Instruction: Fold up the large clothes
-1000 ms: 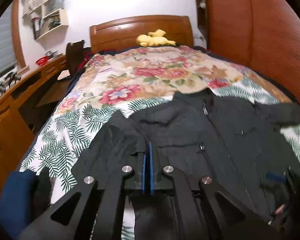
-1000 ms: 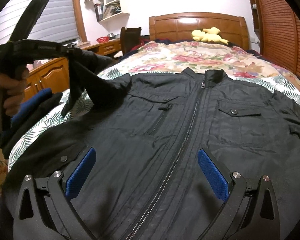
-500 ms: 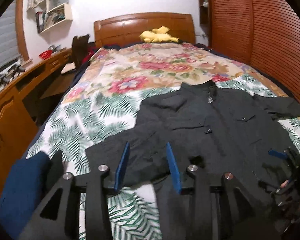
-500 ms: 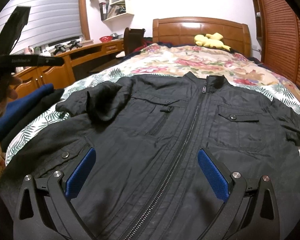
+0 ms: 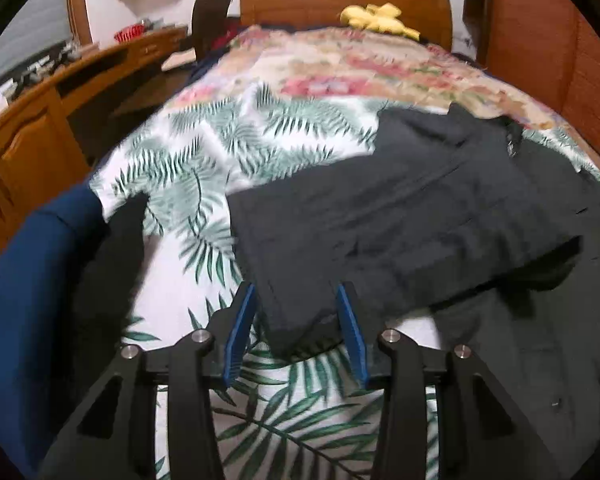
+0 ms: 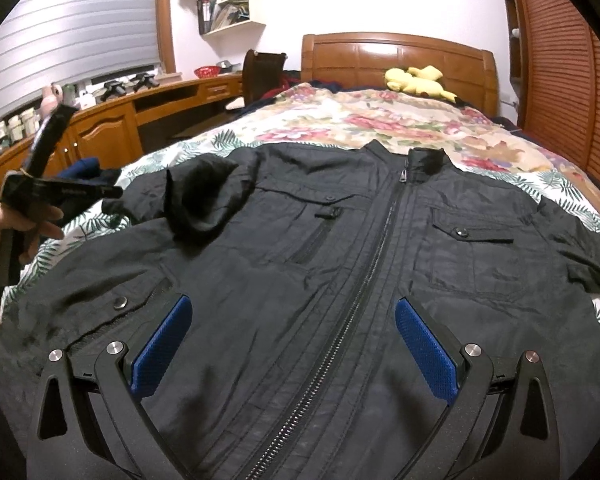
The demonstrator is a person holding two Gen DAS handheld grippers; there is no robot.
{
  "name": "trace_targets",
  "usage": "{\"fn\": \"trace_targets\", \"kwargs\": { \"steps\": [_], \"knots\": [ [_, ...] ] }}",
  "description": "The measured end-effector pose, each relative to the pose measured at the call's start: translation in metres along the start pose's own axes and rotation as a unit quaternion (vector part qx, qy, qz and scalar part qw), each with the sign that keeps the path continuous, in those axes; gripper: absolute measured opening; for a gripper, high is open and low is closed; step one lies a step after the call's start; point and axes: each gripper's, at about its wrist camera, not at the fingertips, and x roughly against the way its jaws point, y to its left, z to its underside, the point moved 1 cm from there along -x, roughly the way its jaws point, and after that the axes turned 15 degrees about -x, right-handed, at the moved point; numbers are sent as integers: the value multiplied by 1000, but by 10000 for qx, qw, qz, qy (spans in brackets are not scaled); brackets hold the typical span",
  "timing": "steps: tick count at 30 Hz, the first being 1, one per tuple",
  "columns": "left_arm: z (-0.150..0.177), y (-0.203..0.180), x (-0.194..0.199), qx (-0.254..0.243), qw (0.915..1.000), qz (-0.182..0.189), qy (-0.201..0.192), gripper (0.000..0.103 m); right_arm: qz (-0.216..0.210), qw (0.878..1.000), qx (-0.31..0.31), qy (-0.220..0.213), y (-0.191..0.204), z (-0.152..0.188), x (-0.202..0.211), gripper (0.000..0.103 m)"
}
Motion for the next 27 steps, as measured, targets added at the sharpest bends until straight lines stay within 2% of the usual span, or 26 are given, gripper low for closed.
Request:
{"fn": "trace_targets", "kwargs": {
  "steps": [6, 12, 15, 16, 20, 25, 27],
  "knots": [
    [11, 3, -18, 210, 9994, 250, 148, 42, 31, 9999, 19, 107, 0, 1, -5, 103],
    [12, 1, -18, 325, 9988, 303, 183, 40, 34, 9999, 12, 120, 0, 1, -6, 103],
    [10, -3, -17, 306, 9987, 378, 121, 20, 45, 9999, 31, 107, -1, 1, -5, 103],
    [9, -6, -15, 247, 9991, 321, 143, 3, 45, 9999, 51, 107, -1, 1, -4, 103],
    [-4, -15, 2, -49, 9999, 89, 0, 0, 39, 9996, 175, 209, 1, 2, 0, 103],
    [-31, -29, 52, -201, 9983, -54, -538, 0, 95, 9994, 291, 172, 0, 3, 16, 103],
    [-41, -40, 72, -296, 9970, 5, -711, 0, 108, 9995, 258, 138, -3, 3, 23, 103]
  ]
}}
